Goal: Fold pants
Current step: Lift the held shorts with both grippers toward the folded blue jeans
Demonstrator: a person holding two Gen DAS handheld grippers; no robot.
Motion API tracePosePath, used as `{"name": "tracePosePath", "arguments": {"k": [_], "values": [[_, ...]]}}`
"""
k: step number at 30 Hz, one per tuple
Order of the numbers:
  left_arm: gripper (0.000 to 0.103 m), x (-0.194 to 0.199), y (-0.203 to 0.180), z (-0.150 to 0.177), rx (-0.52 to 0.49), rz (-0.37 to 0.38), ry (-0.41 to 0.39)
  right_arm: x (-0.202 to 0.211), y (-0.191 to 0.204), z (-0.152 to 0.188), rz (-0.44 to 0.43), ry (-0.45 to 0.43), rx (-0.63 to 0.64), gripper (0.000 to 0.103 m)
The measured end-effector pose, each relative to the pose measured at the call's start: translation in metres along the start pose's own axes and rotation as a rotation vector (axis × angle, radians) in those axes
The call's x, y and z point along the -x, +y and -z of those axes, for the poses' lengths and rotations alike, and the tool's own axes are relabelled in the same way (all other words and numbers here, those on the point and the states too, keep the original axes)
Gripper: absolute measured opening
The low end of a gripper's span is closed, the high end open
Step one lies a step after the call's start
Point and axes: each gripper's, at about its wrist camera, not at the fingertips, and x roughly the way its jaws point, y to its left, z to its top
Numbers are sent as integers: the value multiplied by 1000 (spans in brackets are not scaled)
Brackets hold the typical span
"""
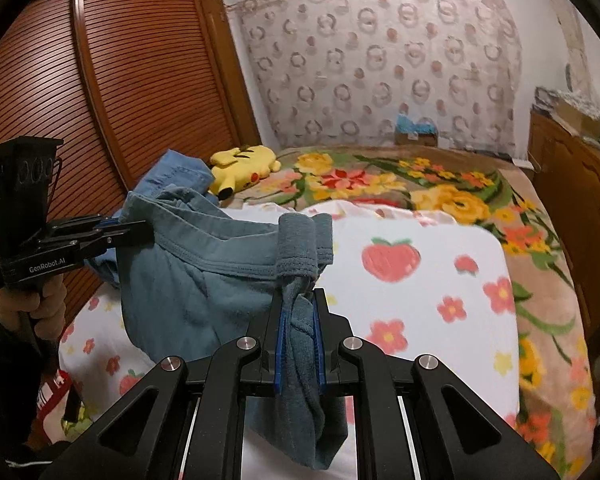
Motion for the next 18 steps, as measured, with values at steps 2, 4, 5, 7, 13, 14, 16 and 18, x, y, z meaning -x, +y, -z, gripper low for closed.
{"name": "tracePosePath", "arguments": {"k": [2, 4, 5, 7, 13, 14, 16, 18], "values": [[14, 5, 7, -3, 2, -19, -9, -6, 2, -8, -10, -8, 16, 12], [14, 10, 12, -5, 2, -42, -16, -14, 4, -17, -22, -13, 31, 12], [14, 13, 16, -6, 4, -54, -19, -19, 6, -21, -30, -16, 39, 12], [14, 17, 24, -6, 11, -77, -24, -28, 9, -29, -44, -18, 55, 12], [14, 34, 49, -3, 43, -144, -41, -61, 20, -50, -96, -17, 120, 12], [14, 37, 52, -2, 47, -153, -44, -66, 24, -54, -105, -18, 133, 12], [14, 42, 60, -1, 52, -176, -51, -77, 28, -61, -122, -19, 152, 12], [14, 49, 67, 0, 66, -199, -61, -89, 29, -69, -138, -20, 170, 12]]}}
